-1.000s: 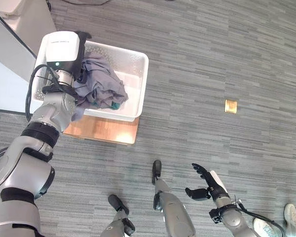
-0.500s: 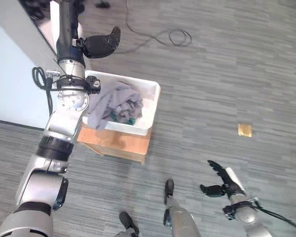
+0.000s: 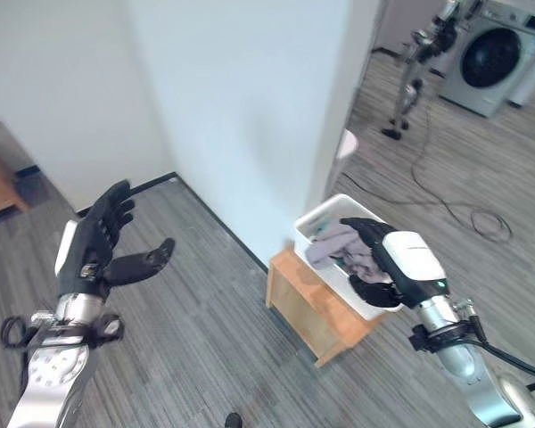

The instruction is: Pick up bed clothes into laundry basket.

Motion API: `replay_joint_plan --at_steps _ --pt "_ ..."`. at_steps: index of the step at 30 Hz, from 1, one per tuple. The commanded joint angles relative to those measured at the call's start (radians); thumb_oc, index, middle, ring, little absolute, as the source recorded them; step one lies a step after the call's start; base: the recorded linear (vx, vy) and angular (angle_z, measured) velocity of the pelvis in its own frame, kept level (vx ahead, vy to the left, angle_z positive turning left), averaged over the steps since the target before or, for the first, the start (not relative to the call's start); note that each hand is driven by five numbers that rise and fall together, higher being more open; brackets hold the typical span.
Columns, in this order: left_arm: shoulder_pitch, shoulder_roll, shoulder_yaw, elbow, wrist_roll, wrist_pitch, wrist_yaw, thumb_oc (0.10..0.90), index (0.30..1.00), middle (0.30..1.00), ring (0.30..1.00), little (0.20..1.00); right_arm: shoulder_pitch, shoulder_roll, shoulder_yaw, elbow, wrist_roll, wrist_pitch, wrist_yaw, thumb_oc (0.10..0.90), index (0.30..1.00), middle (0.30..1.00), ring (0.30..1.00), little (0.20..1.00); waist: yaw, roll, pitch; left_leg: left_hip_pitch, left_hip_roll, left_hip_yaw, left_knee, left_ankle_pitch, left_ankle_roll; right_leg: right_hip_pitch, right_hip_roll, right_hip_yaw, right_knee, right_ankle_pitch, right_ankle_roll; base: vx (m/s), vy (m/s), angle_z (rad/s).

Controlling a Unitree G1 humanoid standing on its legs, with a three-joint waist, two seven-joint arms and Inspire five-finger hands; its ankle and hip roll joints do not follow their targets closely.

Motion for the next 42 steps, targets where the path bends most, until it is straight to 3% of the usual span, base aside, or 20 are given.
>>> replay_joint_plan --at_steps 1,3,6,8,9,13,14,15,16,17,18,19,23,24,26,31,35,37,39,42 --pt "-0.13 0.062 -0.011 -0.045 0.002 -0.116 -0.024 0.8 0.9 0.9 0.9 0.9 -0.085 -0.008 -0.071 -0.021 0.016 -0.03 -0.079 0.8 0.9 0.9 0.9 0.9 -0.029 0.009 0.007 0.01 -0.02 -0.008 -0.018 -0.035 -0.01 0.033 0.023 0.132 -0.079 0.048 0.015 0.01 -0.142 2.06" --pt "-0.134 0.026 -0.038 -0.028 0.022 -0.112 -0.007 0.8 0.9 0.9 0.9 0.9 -0.082 0.013 -0.066 -0.007 0.026 -0.025 -0.089 0.8 0.9 0.9 0.9 0.9 -0.039 0.007 0.007 -0.005 -0.029 -0.097 -0.018 -0.029 -0.021 0.052 0.042 0.236 -0.128 0.047 0.002 0.0 -0.186 2.09" --pt "-0.099 -0.016 -0.06 -0.018 0.084 -0.096 0.009 0.8 0.9 0.9 0.9 0.9 -0.058 0.053 -0.043 0.012 0.035 -0.021 -0.084 0.8 0.9 0.9 0.9 0.9 0.002 -0.016 -0.012 -0.011 -0.001 -0.175 -0.018 -0.005 -0.056 0.14 0.043 0.134 -0.215 0.055 -0.006 -0.03 -0.271 1.99" --pt "-0.099 -0.016 -0.06 -0.019 0.085 -0.096 0.01 0.8 0.9 0.9 0.9 0.9 -0.06 0.052 -0.041 0.016 0.035 -0.023 -0.086 0.8 0.9 0.9 0.9 0.9 -0.007 -0.014 -0.011 -0.011 0.0 -0.185 -0.018 -0.005 -0.058 0.147 0.045 0.124 -0.219 0.056 -0.008 -0.03 -0.257 1.1" --pt "-0.064 -0.056 -0.08 -0.016 0.067 -0.097 0.011 0.8 0.9 0.9 0.9 0.9 -0.09 0.061 0.003 0.023 0.048 -0.035 -0.089 0.8 0.9 0.9 0.9 0.9 0.033 -0.007 -0.015 -0.022 0.041 -0.199 -0.018 0.024 -0.09 0.165 0.072 0.067 -0.224 0.029 -0.023 -0.05 -0.279 0.57" --pt "-0.03 -0.089 -0.079 -0.02 0.066 -0.102 0.017 0.8 0.9 0.9 0.9 0.9 -0.126 0.043 0.039 0.04 0.044 -0.049 -0.105 0.8 0.9 0.9 0.9 0.9 0.06 0.013 -0.011 -0.052 0.073 -0.22 -0.018 0.073 -0.123 0.171 0.098 0.022 -0.224 0.002 -0.038 -0.15 -0.217 0.57" --pt "-0.032 -0.115 -0.081 -0.006 0.059 -0.105 0.013 0.8 0.9 0.9 0.9 0.9 -0.141 0.021 0.039 0.059 0.047 -0.049 -0.118 0.8 0.9 0.9 0.9 0.9 0.032 0.023 0.019 -0.113 0.109 -0.055 -0.002 0.136 -0.137 0.169 0.082 -0.041 -0.224 -0.004 -0.037 -0.25 -0.08 0.09" --pt "-0.034 -0.116 -0.08 -0.005 0.059 -0.106 0.013 0.8 0.9 0.9 0.9 0.9 -0.144 0.021 0.04 0.061 0.047 -0.049 -0.119 0.8 0.9 0.9 0.9 0.9 0.031 0.024 0.019 -0.116 0.108 -0.055 -0.003 0.142 -0.136 0.165 0.081 -0.041 -0.224 -0.001 -0.037 -0.35 -0.045 0.39" --pt "-0.06 -0.113 -0.077 0.022 0.052 -0.11 0.018 0.8 0.9 0.9 0.9 0.9 -0.169 0.007 0.044 0.084 0.044 -0.044 -0.131 0.8 0.9 0.9 0.9 0.9 -0.011 0.008 0.027 -0.13 0.165 0.192 0.036 0.13 -0.115 0.151 0.058 -0.094 -0.224 0.011 -0.038 -0.26 -0.071 1.15" --pt "-0.072 -0.104 -0.08 0.026 0.046 -0.11 0.023 0.8 0.9 0.9 0.9 0.9 -0.196 0.011 0.057 0.097 0.044 -0.027 -0.139 0.8 0.9 0.9 0.9 0.9 -0.031 -0.002 0.032 -0.13 0.198 0.349 0.082 0.106 -0.097 0.144 0.052 -0.126 -0.224 0.007 -0.049 -0.25 -0.074 1.35" --pt "-0.073 -0.103 -0.077 0.027 0.046 -0.111 0.023 0.8 0.9 0.9 0.9 0.9 -0.202 0.012 0.061 0.101 0.043 -0.027 -0.141 0.8 0.9 0.9 0.9 0.9 -0.025 -0.004 0.035 -0.129 0.2 0.357 0.089 0.099 -0.097 0.143 0.051 -0.118 -0.224 0.007 -0.049 -0.22 -0.163 1.24" --pt "-0.059 -0.108 -0.058 0.023 0.045 -0.114 0.034 0.8 0.9 0.9 0.9 0.9 -0.209 0.025 0.057 0.103 0.039 -0.018 -0.148 0.8 0.9 0.9 0.9 0.9 -0.044 -0.008 0.036 -0.093 0.235 0.48 0.205 0.062 -0.119 0.141 0.046 -0.164 -0.224 0.003 -0.066 -0.13 -0.115 0.55" --pt "-0.062 -0.135 -0.036 0.067 0.03 -0.109 0.051 0.8 0.9 0.9 0.9 0.9 -0.181 0.05 0.029 0.128 0.069 -0.023 -0.149 0.8 0.9 0.9 0.9 0.9 -0.085 -0.011 0.031 -0.016 0.281 0.553 0.338 0.016 -0.138 0.162 0.044 -0.262 -0.224 0.007 -0.093 -0.17 -0.1 0.87" --pt "-0.078 -0.145 -0.032 0.095 0.026 -0.106 0.06 0.8 0.9 0.9 0.9 0.9 -0.148 0.064 0.004 0.152 0.101 -0.025 -0.142 0.8 0.9 0.9 0.9 0.9 -0.124 -0.015 0.006 0.072 0.326 0.668 0.328 0.013 -0.142 0.156 0.032 -0.341 -0.224 0.013 -0.099 -0.08 0.035 1.95" --pt "-0.077 -0.156 -0.032 0.128 0.054 -0.097 0.067 0.8 0.9 0.9 0.9 0.9 -0.111 0.107 -0.03 0.179 0.19 -0.032 -0.129 0.8 0.9 0.9 0.9 0.9 -0.157 -0.014 -0.015 0.144 0.342 0.758 0.302 0.036 -0.159 0.171 0.029 -0.424 -0.223 0.024 -0.102 -0.07 0.1 3.32" --pt "-0.052 -0.202 -0.049 0.203 0.078 -0.067 0.031 0.8 0.9 0.9 0.9 0.9 -0.037 0.152 -0.116 0.177 0.228 -0.041 -0.107 0.8 0.9 0.9 0.9 0.9 -0.21 -0.013 -0.035 0.191 0.213 0.761 0.063 -0.033 -0.108 0.165 -0.034 -0.518 -0.141 0.079 -0.074 -0.03 0.322 1.65" --pt "-0.048 -0.192 -0.048 0.228 0.101 -0.058 0.032 0.8 0.9 0.9 0.9 0.9 -0.062 0.169 -0.113 0.173 0.226 -0.036 -0.091 0.8 0.9 0.9 0.9 0.9 -0.228 -0.025 0.008 0.213 0.157 0.707 -0.01 -0.062 -0.066 0.036 -0.146 -0.446 0.141 0.154 0.02 -0.03 0.279 0.67" --pt "-0.071 -0.166 -0.066 0.23 0.113 -0.064 0.054 0.8 0.9 0.9 0.9 0.9 -0.055 0.19 -0.107 0.153 0.226 -0.037 -0.092 0.8 0.9 0.9 0.9 0.9 -0.263 -0.028 0.041 0.199 0.161 0.654 -0.018 -0.066 -0.055 -0.079 -0.135 -0.234 0.278 0.164 0.069 -0.11 0.13 0.51" --pt "-0.082 -0.154 -0.079 0.226 0.117 -0.064 0.059 0.8 0.9 0.9 0.9 0.9 -0.047 0.199 -0.109 0.15 0.227 -0.036 -0.096 0.8 0.9 0.9 0.9 0.9 -0.262 -0.032 0.04 0.182 0.162 0.629 -0.018 -0.065 -0.056 -0.083 -0.123 -0.184 0.255 0.133 0.063 -0.07 -0.046 1.38" --pt "-0.141 -0.131 -0.137 0.228 0.103 -0.077 0.051 0.8 0.9 0.9 0.9 0.9 -0.004 0.226 -0.124 0.15 0.252 -0.027 -0.097 0.8 0.9 0.9 0.9 0.9 -0.3 -0.04 0.028 0.104 0.159 0.493 -0.018 -0.038 -0.062 -0.025 -0.059 0.082 -0.004 0.092 0.012 0.01 -0.243 1.25"
